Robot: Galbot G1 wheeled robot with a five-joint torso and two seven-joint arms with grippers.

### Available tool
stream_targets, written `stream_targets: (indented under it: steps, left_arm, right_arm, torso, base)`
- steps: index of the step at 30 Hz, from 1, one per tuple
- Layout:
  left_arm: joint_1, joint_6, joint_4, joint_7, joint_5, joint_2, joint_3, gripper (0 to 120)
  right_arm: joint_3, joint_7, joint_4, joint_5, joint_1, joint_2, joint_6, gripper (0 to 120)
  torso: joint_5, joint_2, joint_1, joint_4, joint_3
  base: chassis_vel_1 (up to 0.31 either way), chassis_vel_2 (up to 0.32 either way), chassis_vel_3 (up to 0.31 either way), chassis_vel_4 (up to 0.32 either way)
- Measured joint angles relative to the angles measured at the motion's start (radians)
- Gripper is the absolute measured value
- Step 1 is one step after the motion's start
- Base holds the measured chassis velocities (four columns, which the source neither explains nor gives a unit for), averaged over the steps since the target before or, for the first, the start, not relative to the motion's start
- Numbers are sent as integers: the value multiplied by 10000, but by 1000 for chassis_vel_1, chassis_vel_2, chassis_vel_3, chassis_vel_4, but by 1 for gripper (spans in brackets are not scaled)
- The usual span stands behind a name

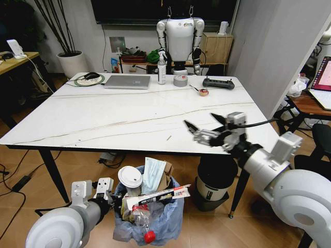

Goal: Pick up the trash bin and place the trash from the table into it.

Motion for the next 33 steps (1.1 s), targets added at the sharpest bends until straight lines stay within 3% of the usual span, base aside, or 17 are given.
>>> stream_targets:
  steps: [7,14,25,33]
  left_arm:
    - [289,0,48,303,791,-401,-139,0]
    - [770,0,-7,504,1231,-763,-263,0]
    - [957,0,-128,477,1258,-826,-297,0]
    - [1014,0,-206,471,1244,-902,-357,0]
  right_arm:
    - [795,145,-1,-927,-1571,1114,-52,100]
    - [968,120,-2,-2639,-2725,2976,-2,100]
    - [1222,7,-1,-2859,-3053,3715,23,100]
    - [1307,-184,2,-3283,-3558,4073,38,100]
  torso:
    - [-4,0,0,2,-1]
    - [-2,0,-1,1,0]
    - [-2,-239,-110,3,-128]
    - [-3,-717,-319,1,-398]
  base:
    - [0,0,0,0]
    - [0,0,0,0]
    - [0,0,0,0]
    - [0,0,0,0]
